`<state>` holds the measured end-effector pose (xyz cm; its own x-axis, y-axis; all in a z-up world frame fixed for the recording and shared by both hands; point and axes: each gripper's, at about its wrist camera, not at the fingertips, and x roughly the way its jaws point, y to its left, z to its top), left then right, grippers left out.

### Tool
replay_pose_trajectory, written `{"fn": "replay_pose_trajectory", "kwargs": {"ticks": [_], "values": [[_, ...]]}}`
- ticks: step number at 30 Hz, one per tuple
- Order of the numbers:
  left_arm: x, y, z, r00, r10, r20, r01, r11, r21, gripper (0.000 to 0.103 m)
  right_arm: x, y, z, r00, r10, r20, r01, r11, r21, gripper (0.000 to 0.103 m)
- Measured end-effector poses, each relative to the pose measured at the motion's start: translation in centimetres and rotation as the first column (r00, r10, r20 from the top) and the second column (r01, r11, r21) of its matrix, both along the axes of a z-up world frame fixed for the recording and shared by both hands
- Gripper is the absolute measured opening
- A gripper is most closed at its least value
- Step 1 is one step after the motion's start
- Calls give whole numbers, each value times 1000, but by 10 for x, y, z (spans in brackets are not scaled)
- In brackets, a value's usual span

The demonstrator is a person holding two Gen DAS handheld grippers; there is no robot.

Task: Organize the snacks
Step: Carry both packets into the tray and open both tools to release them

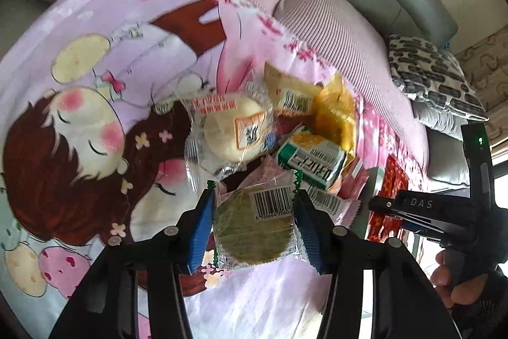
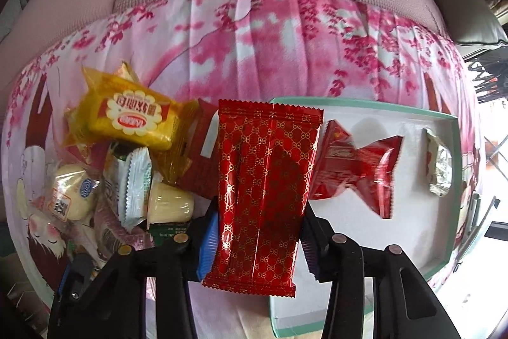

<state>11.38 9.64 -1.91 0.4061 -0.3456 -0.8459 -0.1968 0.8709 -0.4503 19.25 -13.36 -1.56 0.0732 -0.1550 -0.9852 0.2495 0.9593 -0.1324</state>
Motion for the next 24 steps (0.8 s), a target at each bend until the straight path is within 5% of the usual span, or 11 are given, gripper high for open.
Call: {"fn": "replay_pose_trajectory", "kwargs": {"ticks": [8,14,24], "values": [[-5,-16,33,995,-40,88,37,998,42,52,-17,-39,38,998,-48,32,48,999,-15,48],[-8,-66,54,977,-162,137,149,984,102,52,-34,-85,57,992,-116,42,118,992,-45,48],[-20,-190,63,875,-454,171,416,883,215,52,-63,-157,56,976,-215,26,216,975,-41,48]]}}
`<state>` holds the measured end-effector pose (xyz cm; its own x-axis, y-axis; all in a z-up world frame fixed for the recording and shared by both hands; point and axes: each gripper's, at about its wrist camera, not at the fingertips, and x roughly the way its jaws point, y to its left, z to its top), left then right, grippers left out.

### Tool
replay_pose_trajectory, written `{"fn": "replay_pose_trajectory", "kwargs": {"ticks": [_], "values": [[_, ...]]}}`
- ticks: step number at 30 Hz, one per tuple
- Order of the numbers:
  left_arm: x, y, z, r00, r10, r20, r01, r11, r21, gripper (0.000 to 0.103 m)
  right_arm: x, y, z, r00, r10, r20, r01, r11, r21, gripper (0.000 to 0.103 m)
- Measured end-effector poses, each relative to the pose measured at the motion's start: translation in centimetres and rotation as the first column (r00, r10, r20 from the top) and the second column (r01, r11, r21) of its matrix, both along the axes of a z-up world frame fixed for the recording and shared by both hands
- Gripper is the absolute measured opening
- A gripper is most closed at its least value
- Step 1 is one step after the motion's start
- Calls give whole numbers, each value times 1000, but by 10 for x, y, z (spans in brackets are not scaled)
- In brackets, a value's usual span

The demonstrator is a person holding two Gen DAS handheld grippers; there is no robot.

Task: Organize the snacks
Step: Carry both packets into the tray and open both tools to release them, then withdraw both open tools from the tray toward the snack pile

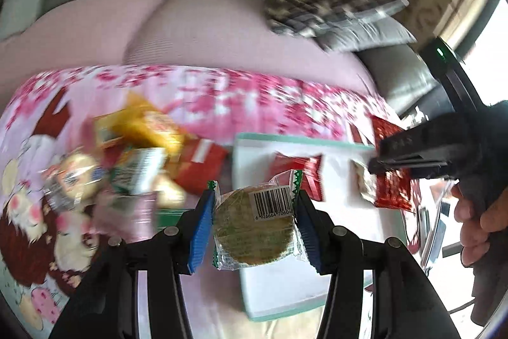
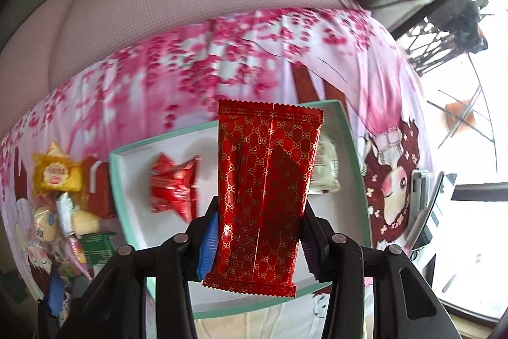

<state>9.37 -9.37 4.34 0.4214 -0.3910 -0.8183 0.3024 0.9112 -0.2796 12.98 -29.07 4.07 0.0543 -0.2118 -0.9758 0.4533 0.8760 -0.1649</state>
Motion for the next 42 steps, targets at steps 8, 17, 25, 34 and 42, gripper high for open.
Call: {"fn": "replay_pose_trajectory", "kwargs": {"ticks": [8,17,25,34,42], "values": [[8,-53,-46,994,-86,-74,93,991,95,52,-3,-17,-43,999,-14,-48,17,998,62,48],[23,-78,-73,988,-92,-122,107,987,122,53,6,-24,-92,996,-2,-92,12,993,117,48],[24,-86,-77,984,-107,-140,128,981,148,63,9,-43,-100,997,-9,-78,22,987,160,59],[11,-73,-51,988,-116,-102,131,978,160,79,0,-46,-65,999,-7,-39,13,991,134,67],[9,-40,-40,999,-35,-35,40,985,167,90,-19,-40,-30,1000,-14,2,14,993,114,90]]}}
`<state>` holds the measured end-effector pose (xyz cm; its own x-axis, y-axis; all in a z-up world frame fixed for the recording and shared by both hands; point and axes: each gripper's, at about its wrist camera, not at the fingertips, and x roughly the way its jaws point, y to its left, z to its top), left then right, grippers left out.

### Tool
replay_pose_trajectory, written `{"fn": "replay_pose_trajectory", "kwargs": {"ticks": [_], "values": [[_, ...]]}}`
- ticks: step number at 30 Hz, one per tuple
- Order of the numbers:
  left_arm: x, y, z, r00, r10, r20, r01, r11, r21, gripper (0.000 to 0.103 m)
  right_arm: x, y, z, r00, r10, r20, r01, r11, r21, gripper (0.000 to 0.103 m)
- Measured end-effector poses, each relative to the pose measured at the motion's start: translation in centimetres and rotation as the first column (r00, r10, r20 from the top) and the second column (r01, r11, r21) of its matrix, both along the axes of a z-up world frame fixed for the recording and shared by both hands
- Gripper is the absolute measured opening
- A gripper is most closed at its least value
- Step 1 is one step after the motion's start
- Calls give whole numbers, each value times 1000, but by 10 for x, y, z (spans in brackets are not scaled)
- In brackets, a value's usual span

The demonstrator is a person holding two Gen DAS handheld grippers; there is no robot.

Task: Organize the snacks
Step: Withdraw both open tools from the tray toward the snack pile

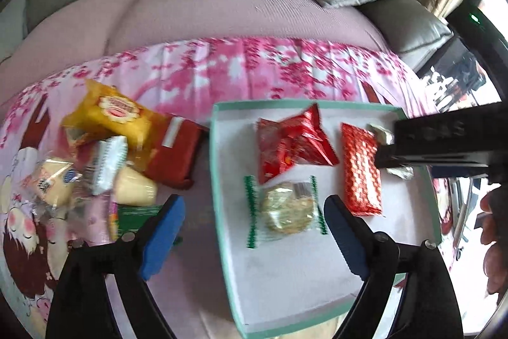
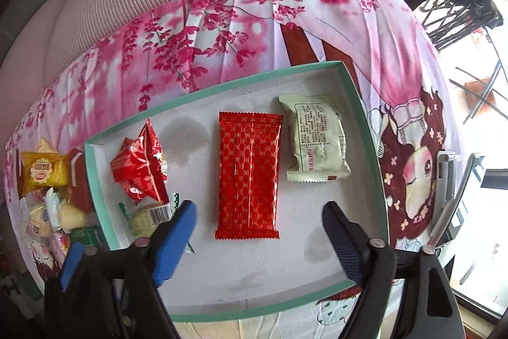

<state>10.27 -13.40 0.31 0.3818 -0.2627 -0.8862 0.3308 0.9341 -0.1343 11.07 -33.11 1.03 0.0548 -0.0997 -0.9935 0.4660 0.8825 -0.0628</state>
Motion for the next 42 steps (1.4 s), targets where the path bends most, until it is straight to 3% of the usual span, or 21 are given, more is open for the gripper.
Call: {"fn": "replay_pose_trajectory", "kwargs": {"ticks": [3,15,23,32,42], "values": [[0,12,5,998,31,47,-32,999,17,93,-1,12,8,1000,3,13,-3,1000,-11,102],[0,44,26,980,67,185,-80,995,66,93,5,42,23,998,28,57,-25,999,-47,103],[2,68,30,978,107,181,-117,992,44,93,12,68,27,994,72,88,-67,996,-52,103],[15,129,29,963,229,141,-233,972,13,93,12,98,22,987,126,95,-119,990,-76,103],[27,214,5,910,411,58,-412,911,18,93,12,157,2,966,248,79,-244,968,-65,103]]}}
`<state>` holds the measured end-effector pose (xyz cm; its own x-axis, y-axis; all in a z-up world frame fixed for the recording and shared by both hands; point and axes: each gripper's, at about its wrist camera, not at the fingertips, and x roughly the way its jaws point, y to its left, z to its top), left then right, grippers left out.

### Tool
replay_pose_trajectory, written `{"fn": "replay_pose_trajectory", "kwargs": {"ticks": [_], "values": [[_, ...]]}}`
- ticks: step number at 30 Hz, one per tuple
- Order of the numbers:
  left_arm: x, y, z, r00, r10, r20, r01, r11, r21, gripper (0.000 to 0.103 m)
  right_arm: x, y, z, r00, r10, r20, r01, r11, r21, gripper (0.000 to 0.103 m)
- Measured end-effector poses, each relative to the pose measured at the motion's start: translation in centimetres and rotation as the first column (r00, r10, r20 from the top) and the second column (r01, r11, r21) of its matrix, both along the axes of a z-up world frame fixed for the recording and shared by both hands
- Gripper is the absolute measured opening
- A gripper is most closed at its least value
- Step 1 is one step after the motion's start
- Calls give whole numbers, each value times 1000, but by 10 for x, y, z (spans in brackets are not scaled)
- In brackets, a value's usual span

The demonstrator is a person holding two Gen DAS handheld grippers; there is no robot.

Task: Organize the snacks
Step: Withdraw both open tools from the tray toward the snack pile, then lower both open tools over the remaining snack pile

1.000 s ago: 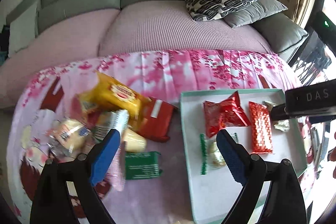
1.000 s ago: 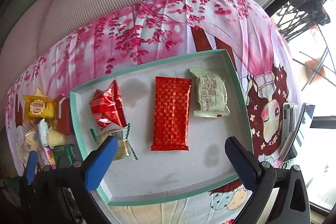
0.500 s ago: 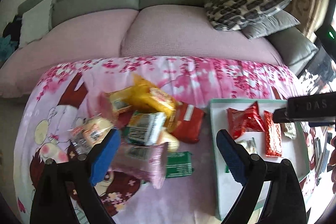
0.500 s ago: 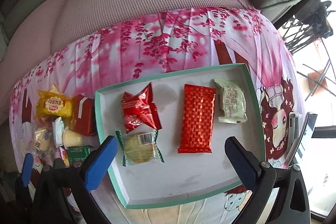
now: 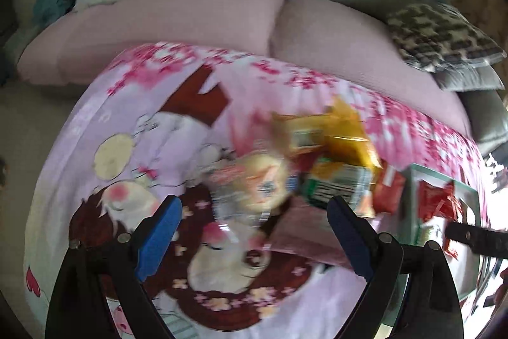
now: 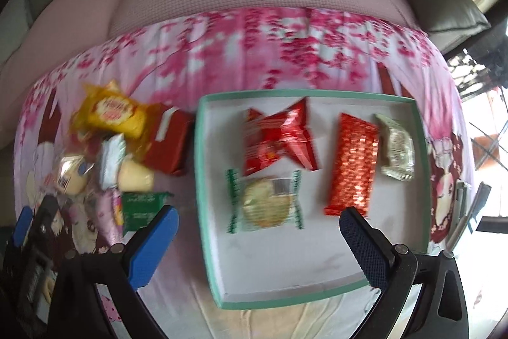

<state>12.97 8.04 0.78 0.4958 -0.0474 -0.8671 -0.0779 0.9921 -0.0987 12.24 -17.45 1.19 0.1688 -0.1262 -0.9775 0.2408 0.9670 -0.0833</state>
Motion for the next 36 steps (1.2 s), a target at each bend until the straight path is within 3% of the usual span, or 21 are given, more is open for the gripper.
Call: {"fn": "replay_pose_trajectory", "kwargs": {"ticks": [9,20,27,36], "values": [[3,31,-13,997,66,-46,-67,997,-23,93,4,58,-9,993,118,-3,-118,993,5,103],[11,45,-18,993,91,-69,-92,996,-11,93,23,99,-21,991,130,-20,-130,991,31,103],[12,57,-29,986,126,-106,-126,992,2,93,33,122,-27,984,176,-30,-177,984,-20,103],[11,67,-36,979,158,-130,-155,987,31,93,59,100,-34,997,78,-17,-80,992,-102,103]]}}
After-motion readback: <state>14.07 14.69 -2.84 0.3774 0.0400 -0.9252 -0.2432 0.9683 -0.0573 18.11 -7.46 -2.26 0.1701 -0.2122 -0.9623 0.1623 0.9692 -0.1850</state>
